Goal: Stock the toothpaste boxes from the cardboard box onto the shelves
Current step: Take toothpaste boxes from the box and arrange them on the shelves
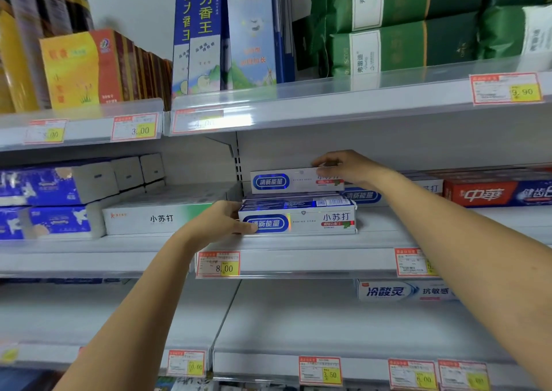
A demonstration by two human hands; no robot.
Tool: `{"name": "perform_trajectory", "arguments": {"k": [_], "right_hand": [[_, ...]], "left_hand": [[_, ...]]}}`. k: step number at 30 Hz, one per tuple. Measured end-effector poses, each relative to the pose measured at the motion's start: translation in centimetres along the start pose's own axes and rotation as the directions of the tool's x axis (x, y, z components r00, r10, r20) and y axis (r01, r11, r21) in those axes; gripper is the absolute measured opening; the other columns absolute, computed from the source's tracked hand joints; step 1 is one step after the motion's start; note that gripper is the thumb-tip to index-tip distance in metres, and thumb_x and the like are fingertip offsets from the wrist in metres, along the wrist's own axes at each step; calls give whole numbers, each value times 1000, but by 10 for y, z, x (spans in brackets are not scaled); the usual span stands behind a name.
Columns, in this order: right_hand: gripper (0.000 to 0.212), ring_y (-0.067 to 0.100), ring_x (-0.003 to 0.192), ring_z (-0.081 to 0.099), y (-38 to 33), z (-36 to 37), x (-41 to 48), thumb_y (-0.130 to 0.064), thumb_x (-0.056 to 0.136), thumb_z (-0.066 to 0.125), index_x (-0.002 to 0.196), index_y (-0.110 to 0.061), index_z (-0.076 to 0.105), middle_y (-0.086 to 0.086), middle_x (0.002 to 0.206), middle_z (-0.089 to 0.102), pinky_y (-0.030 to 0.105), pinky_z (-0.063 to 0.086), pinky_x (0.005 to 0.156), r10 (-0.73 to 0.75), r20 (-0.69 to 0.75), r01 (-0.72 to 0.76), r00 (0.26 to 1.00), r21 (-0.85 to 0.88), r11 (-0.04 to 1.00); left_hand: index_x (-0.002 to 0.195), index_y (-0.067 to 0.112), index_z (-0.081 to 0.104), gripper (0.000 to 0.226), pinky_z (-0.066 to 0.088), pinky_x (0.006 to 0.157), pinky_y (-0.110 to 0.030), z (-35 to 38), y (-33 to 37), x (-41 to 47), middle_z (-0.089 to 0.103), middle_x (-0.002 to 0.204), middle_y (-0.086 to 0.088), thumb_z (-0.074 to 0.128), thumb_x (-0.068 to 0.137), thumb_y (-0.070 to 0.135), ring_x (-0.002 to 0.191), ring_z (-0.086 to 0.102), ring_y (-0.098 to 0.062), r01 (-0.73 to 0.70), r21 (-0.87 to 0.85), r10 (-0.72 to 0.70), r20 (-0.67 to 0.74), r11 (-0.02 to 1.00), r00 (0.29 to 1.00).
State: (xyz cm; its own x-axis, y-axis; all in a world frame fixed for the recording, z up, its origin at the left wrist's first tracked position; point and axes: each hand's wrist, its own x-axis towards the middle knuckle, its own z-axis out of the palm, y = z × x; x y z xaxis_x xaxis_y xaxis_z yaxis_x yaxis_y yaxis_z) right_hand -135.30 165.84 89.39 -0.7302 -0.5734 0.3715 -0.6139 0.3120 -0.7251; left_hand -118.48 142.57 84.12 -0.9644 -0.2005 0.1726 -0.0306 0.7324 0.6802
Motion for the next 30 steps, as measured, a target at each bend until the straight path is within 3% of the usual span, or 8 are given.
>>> {"name": "perform_trajectory", "arguments": {"k": [3, 8, 12, 15, 18, 21, 26, 30], "right_hand": [[32, 17, 100, 60, -1, 3, -4, -8, 90, 62, 121, -16, 61, -1, 108, 60, 13, 50, 70, 9, 16, -9, 1000, -12, 1000], [56, 24, 126, 45, -2, 17, -5, -14, 88, 65, 139, -24, 43, 8, 143, 42, 27, 40, 96, 62, -73, -71, 995, -128, 989], [52, 29, 110, 56, -4, 27, -21, -30, 94, 54, 140, -12, 37, 12, 133, 52, 40, 47, 94, 313, -288, -238, 905, 267, 934], [35, 26, 82, 65, -6, 39, -38, -36, 96, 50, 120, -11, 51, 10, 102, 63, 38, 56, 74, 451, -171, -314, 876, 507, 803], [41, 31, 88, 69, -6, 46, -38, -39, 94, 52, 126, -13, 51, 12, 106, 65, 48, 57, 80, 490, -130, -348, 862, 552, 758], [41, 32, 96, 68, -12, 49, -40, -36, 96, 50, 129, -13, 49, 12, 109, 64, 49, 55, 85, 493, -127, -340, 861, 575, 744], [38, 30, 91, 67, -8, 49, -53, -32, 96, 51, 124, -8, 53, 13, 102, 68, 45, 55, 84, 453, -190, -261, 871, 602, 755], [34, 20, 104, 61, -11, 41, -89, -30, 94, 54, 121, -11, 54, 1, 114, 62, 34, 50, 89, 181, -535, -3, 825, 316, 949]], "left_hand": [[112, 16, 59, 31, 50, 75, -21, 0, -1, 1, 70, 99, 2, 70, 84, 24, 84, 66, -10, 3, -11, -3, 3, 1000, 1000], [117, 11, 58, 63, 50, 98, -39, -10, 8, 3, 71, 110, -5, 85, 65, 34, 101, 68, -22, 44, -146, -21, 151, 988, 988], [116, 13, 60, 67, 48, 100, -40, -9, 15, 10, 70, 109, -5, 84, 59, 39, 104, 65, -23, 75, -20, -70, 191, 997, 979], [113, 14, 61, 64, 50, 97, -41, -1, 12, 15, 71, 105, -5, 85, 59, 39, 100, 66, -24, 64, -36, -58, 155, 997, 986], [113, 14, 61, 72, 52, 95, -41, -2, 8, 16, 71, 105, -4, 85, 51, 43, 98, 67, -23, 68, -56, -60, 142, 996, 988], [115, 16, 59, 87, 52, 94, -43, -7, 2, 19, 71, 105, -2, 85, 39, 52, 97, 68, -23, 65, -58, -57, 138, 996, 989], [111, 17, 60, 68, 54, 82, -32, -5, 2, 16, 71, 102, 0, 84, 54, 45, 90, 67, -19, 55, -7, -54, 77, 998, 996], [132, 13, 45, 70, 42, 87, -27, 13, 17, -11, 55, 131, -7, 79, 74, 32, 113, 55, -24, -46, 235, 114, -286, 971, 952]]}}
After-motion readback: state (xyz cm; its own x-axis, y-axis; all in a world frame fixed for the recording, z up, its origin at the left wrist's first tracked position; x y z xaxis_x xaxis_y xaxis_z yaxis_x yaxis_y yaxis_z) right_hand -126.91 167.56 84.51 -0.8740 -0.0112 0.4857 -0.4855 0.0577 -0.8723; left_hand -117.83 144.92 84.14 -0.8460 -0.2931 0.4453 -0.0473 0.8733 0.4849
